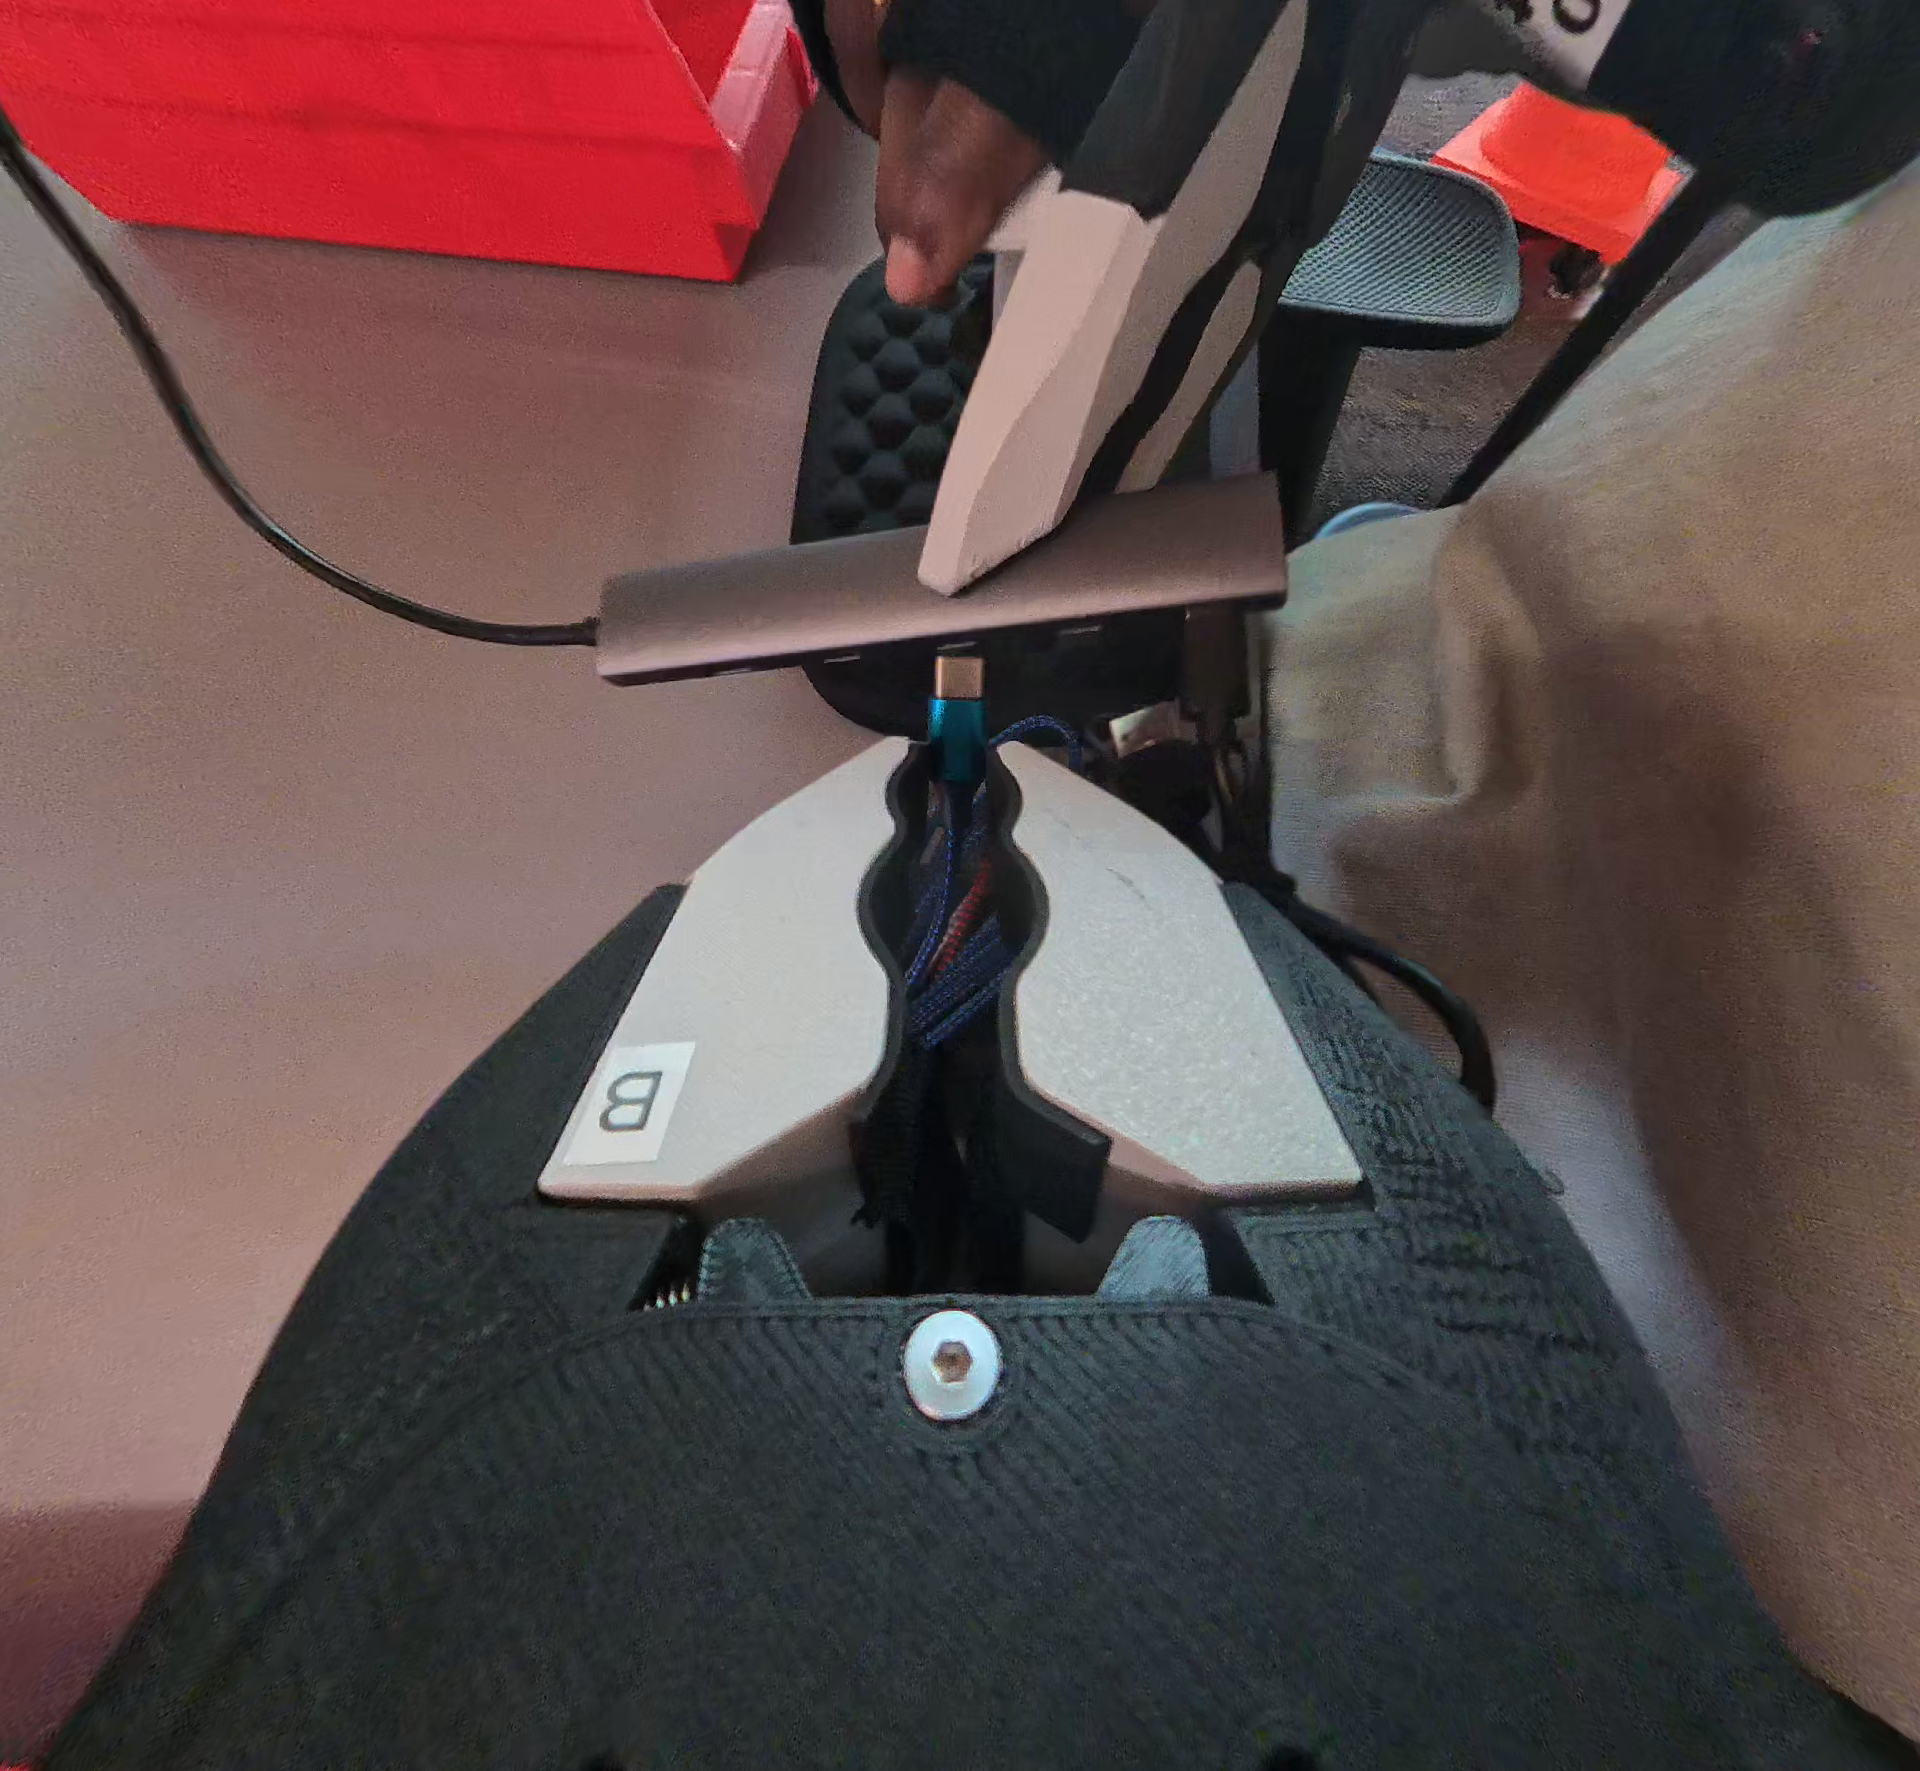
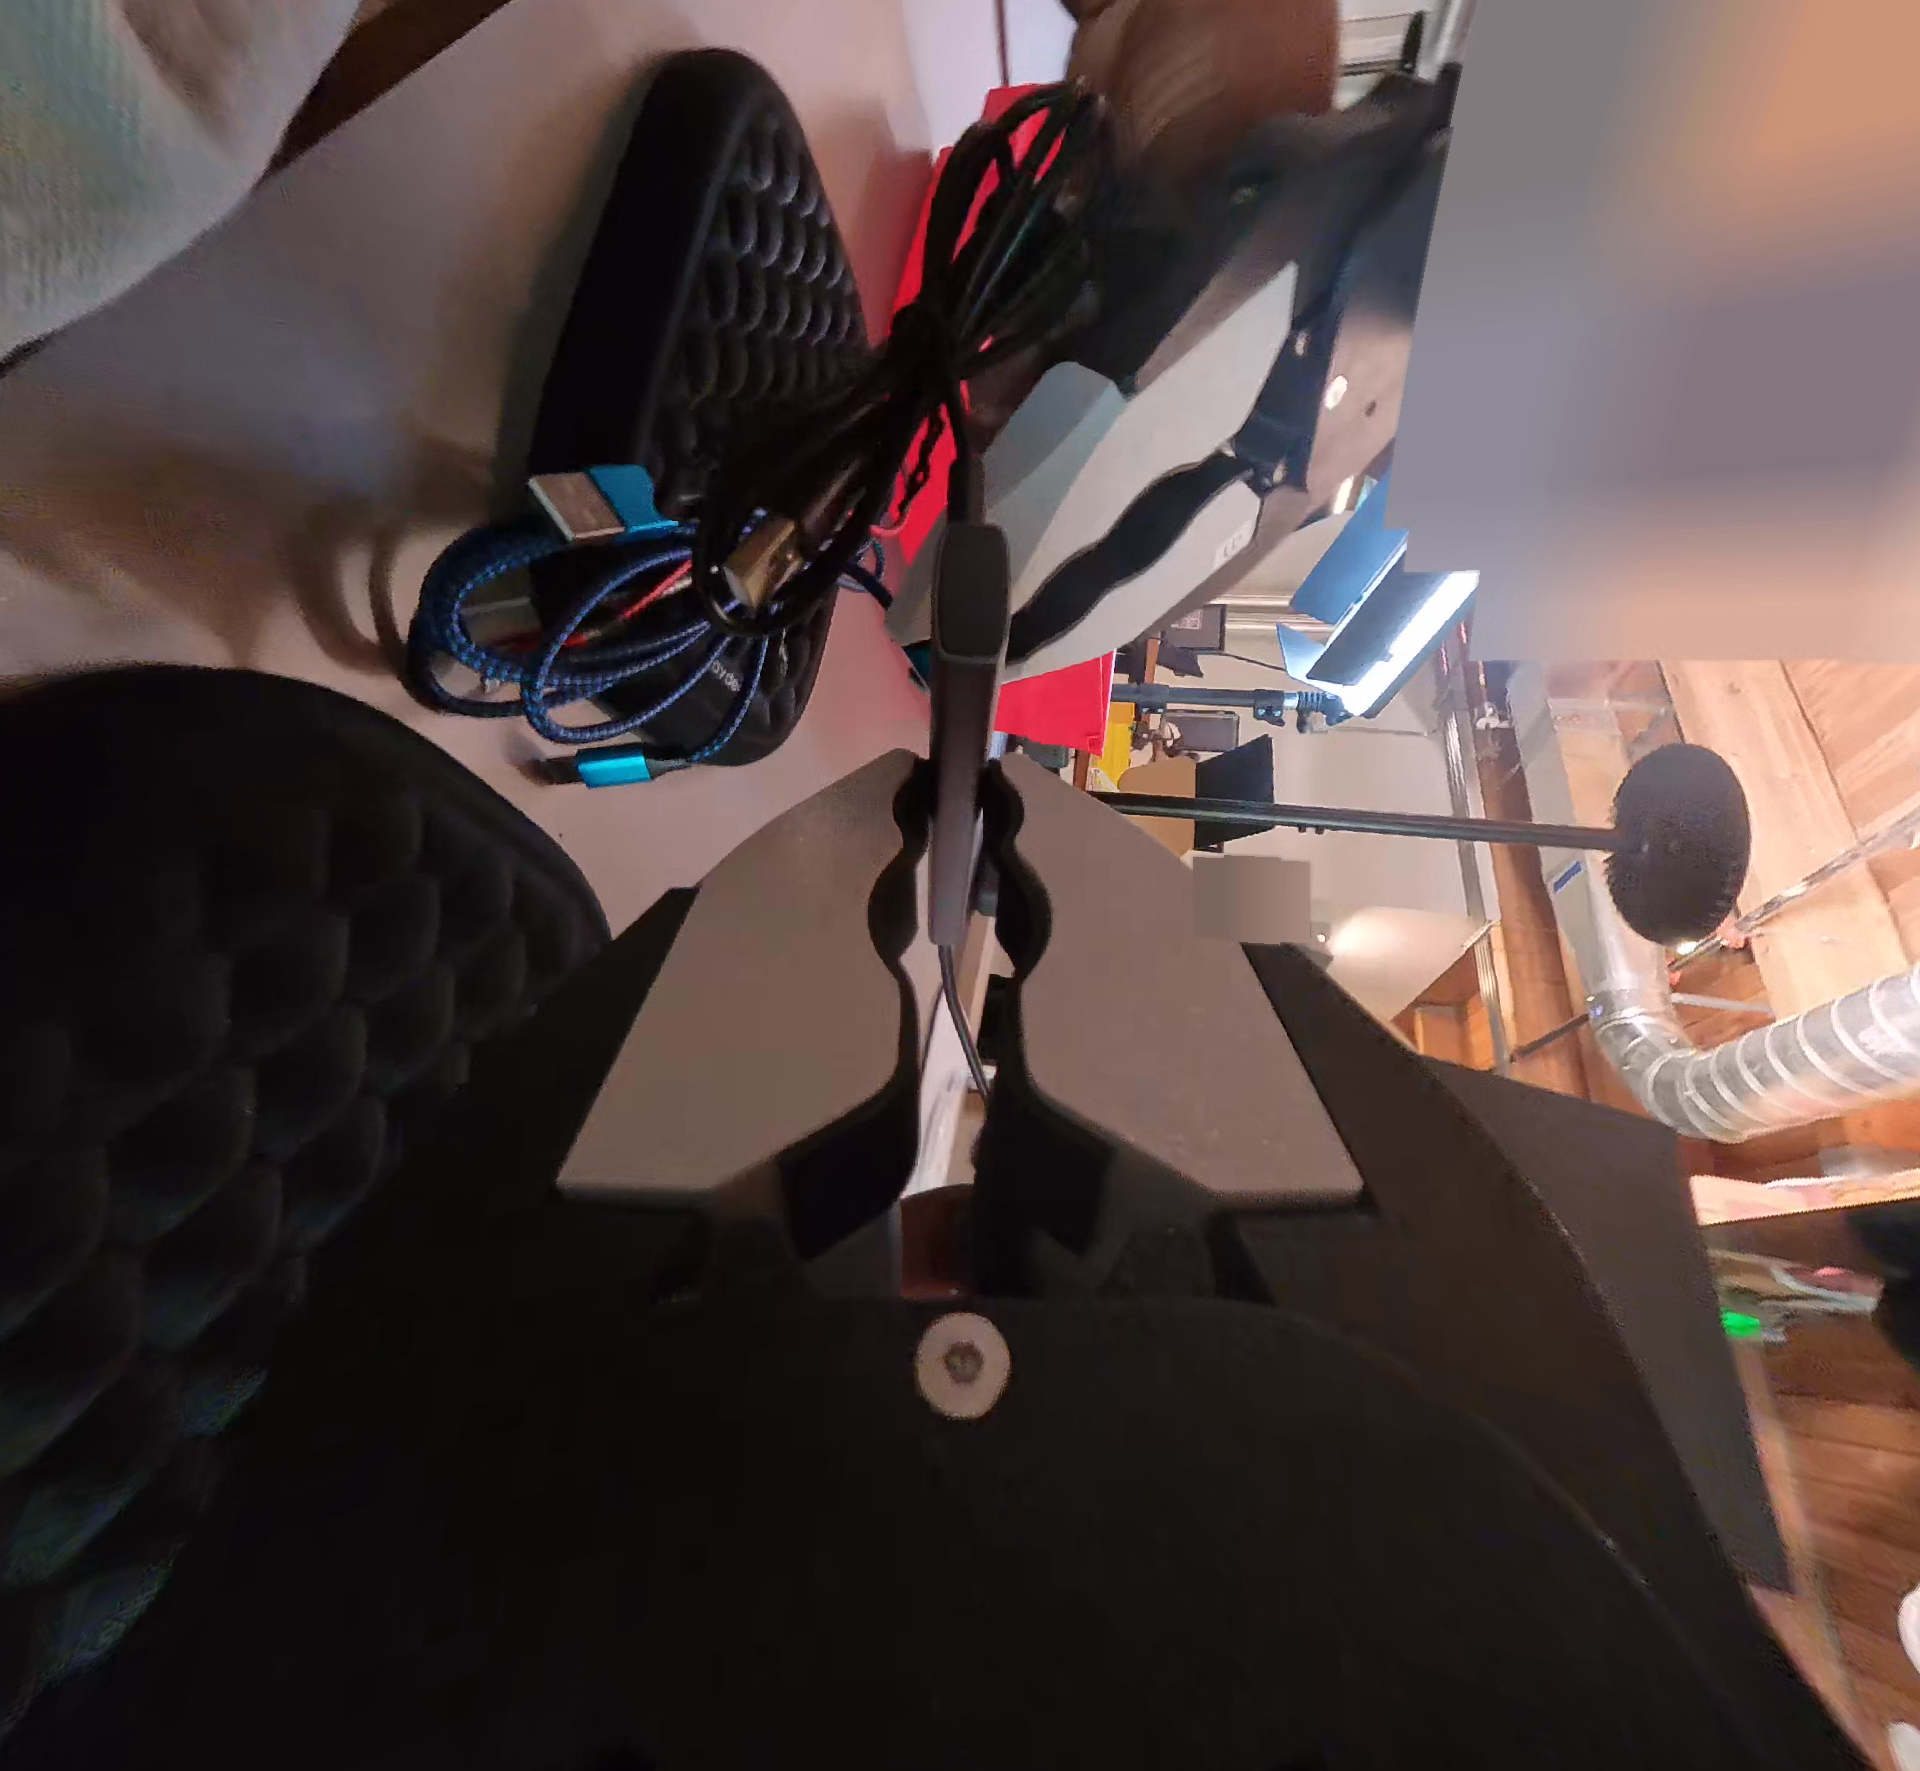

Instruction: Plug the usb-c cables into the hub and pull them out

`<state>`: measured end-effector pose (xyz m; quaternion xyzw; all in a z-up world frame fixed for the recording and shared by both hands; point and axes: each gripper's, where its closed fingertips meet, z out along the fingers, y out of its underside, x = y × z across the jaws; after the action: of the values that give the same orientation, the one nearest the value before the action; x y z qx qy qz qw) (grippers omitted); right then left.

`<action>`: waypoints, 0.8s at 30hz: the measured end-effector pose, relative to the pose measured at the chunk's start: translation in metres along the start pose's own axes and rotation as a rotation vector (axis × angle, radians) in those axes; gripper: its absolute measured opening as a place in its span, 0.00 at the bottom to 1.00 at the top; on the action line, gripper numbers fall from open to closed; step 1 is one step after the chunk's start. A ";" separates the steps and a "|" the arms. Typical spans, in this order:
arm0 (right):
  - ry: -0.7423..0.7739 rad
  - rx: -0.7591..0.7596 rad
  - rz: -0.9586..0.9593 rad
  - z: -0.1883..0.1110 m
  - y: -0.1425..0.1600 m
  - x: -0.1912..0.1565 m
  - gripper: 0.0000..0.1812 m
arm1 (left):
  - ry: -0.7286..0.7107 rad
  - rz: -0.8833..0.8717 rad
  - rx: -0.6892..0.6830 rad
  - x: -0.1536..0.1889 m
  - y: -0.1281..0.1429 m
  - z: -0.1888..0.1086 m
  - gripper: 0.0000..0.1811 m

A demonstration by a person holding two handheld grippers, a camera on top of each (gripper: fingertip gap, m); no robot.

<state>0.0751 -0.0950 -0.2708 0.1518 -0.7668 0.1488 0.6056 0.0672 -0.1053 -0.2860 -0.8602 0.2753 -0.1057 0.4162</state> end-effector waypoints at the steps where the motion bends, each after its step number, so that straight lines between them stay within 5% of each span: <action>1: -0.010 -0.010 -0.032 0.001 0.000 -0.001 0.05 | 0.011 -0.018 -0.015 0.001 0.001 0.002 0.05; 12: -0.127 -0.046 -0.181 0.003 0.004 -0.016 0.05 | 0.048 -0.056 -0.126 -0.002 0.009 0.017 0.05; 24: -0.106 -0.047 -0.155 0.002 0.008 -0.018 0.05 | 0.065 -0.092 -0.078 -0.006 0.010 0.013 0.05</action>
<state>0.0740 -0.0879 -0.2893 0.2041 -0.7870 0.0754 0.5773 0.0642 -0.0986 -0.3014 -0.8837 0.2525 -0.1418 0.3677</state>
